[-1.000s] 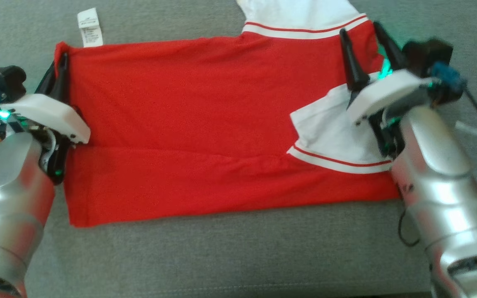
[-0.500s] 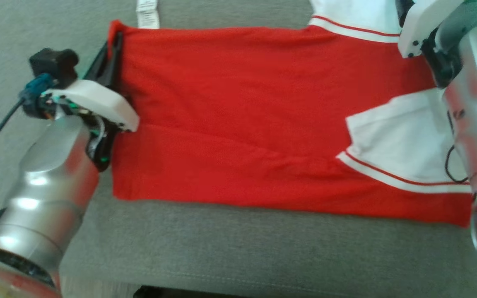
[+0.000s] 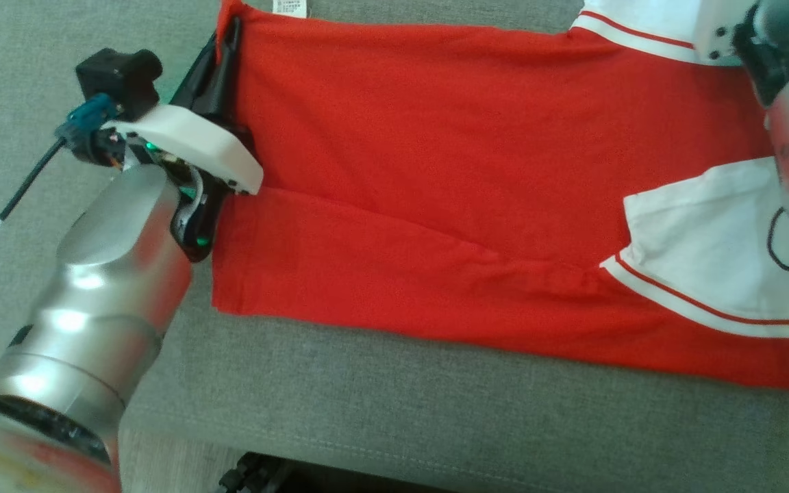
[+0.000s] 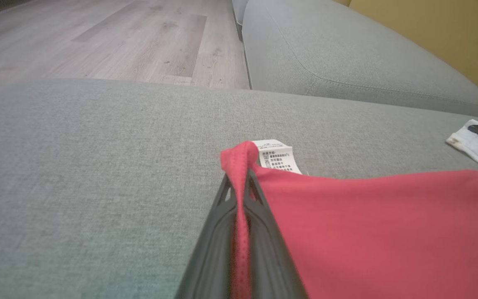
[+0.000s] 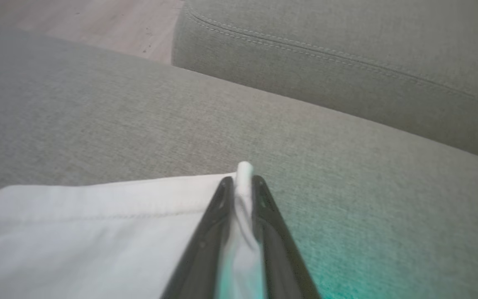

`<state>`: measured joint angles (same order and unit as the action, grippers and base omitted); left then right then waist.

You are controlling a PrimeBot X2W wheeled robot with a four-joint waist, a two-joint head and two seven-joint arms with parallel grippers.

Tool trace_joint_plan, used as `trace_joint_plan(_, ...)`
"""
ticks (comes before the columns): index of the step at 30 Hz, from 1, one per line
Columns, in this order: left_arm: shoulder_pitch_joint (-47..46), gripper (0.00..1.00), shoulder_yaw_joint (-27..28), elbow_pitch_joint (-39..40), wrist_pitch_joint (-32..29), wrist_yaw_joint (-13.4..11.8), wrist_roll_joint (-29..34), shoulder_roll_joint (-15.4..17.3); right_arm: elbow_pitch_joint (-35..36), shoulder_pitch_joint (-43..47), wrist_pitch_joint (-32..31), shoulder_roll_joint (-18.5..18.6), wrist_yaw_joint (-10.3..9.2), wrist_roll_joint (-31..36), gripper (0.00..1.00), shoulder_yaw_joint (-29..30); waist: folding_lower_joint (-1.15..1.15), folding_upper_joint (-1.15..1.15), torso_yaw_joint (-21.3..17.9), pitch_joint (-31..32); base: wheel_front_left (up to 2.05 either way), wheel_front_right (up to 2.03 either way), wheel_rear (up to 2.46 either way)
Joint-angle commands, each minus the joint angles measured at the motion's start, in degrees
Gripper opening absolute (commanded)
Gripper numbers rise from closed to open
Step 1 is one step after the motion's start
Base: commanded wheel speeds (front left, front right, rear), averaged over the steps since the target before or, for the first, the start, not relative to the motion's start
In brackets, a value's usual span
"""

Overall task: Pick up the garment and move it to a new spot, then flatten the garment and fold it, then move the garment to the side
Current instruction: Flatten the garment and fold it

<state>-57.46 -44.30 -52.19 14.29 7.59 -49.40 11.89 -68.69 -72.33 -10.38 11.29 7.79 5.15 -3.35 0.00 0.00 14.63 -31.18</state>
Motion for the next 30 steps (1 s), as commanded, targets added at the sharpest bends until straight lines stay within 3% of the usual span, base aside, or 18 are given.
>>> trace_joint_plan(1,-1.84,0.00,2.48,1.00,0.70,-0.10,0.48,2.49,0.87,0.00,0.76,-1.62,-0.31,0.75,0.00,-0.59,0.00,0.00,-0.15,-0.02,0.00,0.00,0.00)
trace_joint_plan(5,-2.19,0.00,8.10,2.18,0.70,-0.25,3.58,3.60,3.84,-0.61,9.82,-1.22,-0.31,1.16,0.00,1.75,0.00,0.00,-0.92,0.00,0.00,0.00,0.00)
trace_joint_plan(8,-0.29,0.00,15.81,5.50,0.70,-1.58,9.26,4.26,5.29,-0.13,18.74,-1.83,-0.31,1.25,0.00,4.26,0.00,0.00,-2.61,0.94,0.00,0.00,0.00)
trace_joint_plan(11,2.97,0.00,20.61,7.05,0.71,-1.72,12.98,4.27,5.36,1.47,23.20,-3.46,-0.31,-0.56,0.00,5.77,0.00,0.00,-4.50,2.31,0.00,0.00,0.00)
trace_joint_plan(15,7.36,0.00,26.63,8.66,0.71,-1.69,17.00,4.38,8.40,5.40,25.22,-6.00,-0.31,-6.02,0.00,4.22,0.00,0.00,-7.32,4.13,0.00,0.00,0.00)
trace_joint_plan(18,11.97,0.00,32.93,10.74,0.71,-1.87,20.84,4.73,21.10,13.99,25.34,-7.01,-0.31,-14.39,0.00,-1.31,0.00,0.00,-10.36,5.97,0.00,0.00,0.00)
trace_joint_plan(24,21.15,0.00,41.26,14.66,0.71,-2.20,26.57,3.48,38.57,32.58,25.36,-4.98,-0.31,-26.43,0.00,-8.30,0.00,0.00,-14.08,10.11,0.00,0.00,0.00)
trace_joint_plan(30,30.27,0.00,47.15,16.50,0.71,-1.75,30.66,0.02,46.11,47.70,25.37,-3.72,-0.31,-32.73,0.00,-11.54,0.00,0.00,-15.94,14.21,0.00,0.00,0.00)
